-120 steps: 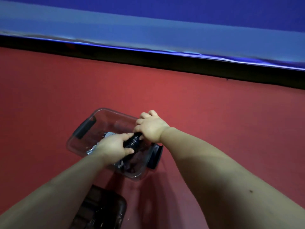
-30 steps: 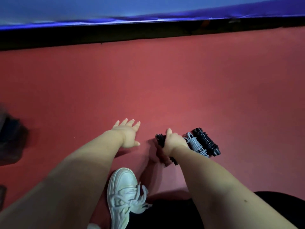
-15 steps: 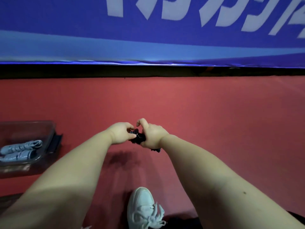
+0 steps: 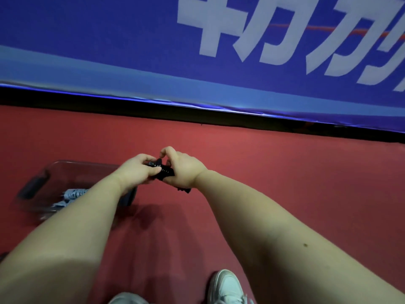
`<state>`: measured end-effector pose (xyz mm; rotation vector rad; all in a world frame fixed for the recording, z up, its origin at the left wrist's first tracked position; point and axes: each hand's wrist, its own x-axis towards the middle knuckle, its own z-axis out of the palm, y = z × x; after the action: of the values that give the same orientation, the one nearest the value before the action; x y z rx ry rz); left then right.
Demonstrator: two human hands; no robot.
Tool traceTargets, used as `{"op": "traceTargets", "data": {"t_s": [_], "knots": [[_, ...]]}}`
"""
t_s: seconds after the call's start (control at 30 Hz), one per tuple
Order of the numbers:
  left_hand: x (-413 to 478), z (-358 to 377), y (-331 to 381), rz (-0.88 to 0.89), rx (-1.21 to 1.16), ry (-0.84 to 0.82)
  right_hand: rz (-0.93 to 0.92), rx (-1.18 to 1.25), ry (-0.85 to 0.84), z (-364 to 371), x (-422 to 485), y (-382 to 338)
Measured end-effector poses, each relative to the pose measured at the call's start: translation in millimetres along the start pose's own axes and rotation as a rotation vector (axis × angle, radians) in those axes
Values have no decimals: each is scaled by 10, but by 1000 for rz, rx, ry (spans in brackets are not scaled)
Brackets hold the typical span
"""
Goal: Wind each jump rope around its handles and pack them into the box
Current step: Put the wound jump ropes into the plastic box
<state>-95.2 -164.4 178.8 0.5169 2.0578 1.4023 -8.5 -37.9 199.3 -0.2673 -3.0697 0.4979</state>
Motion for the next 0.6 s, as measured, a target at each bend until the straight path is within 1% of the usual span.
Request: {"op": "traceTargets", "data": {"t_s": [0.13, 0.2, 0.3, 0.33, 0.37, 0.43, 0.47, 0.53, 0.6], "knots": [[69, -471, -189, -80, -201, 139, -47, -53, 19, 188, 262, -305], [107, -704, -307, -110, -260, 183, -74, -52, 23, 302, 406, -402], [133, -1028, -502, -123, -248, 213, -126, -8, -7, 488, 650, -561], [137, -1141, -578, -106, -161, 233, -151, -5, -25, 557, 737, -617], [151, -1259, -657, -65, 6, 243, -174, -7, -37, 632, 823, -664], [153, -1493, -798, 19, 329, 199, -204, 18, -46, 797, 995, -748], [156, -1605, -857, 48, 445, 173, -213, 36, -61, 881, 1084, -787], [216, -1809, -979, 71, 629, 166, -229, 55, -96, 1048, 1261, -870], [315, -1978, -1061, 60, 754, 171, -244, 78, -112, 1212, 1424, -958]]}}
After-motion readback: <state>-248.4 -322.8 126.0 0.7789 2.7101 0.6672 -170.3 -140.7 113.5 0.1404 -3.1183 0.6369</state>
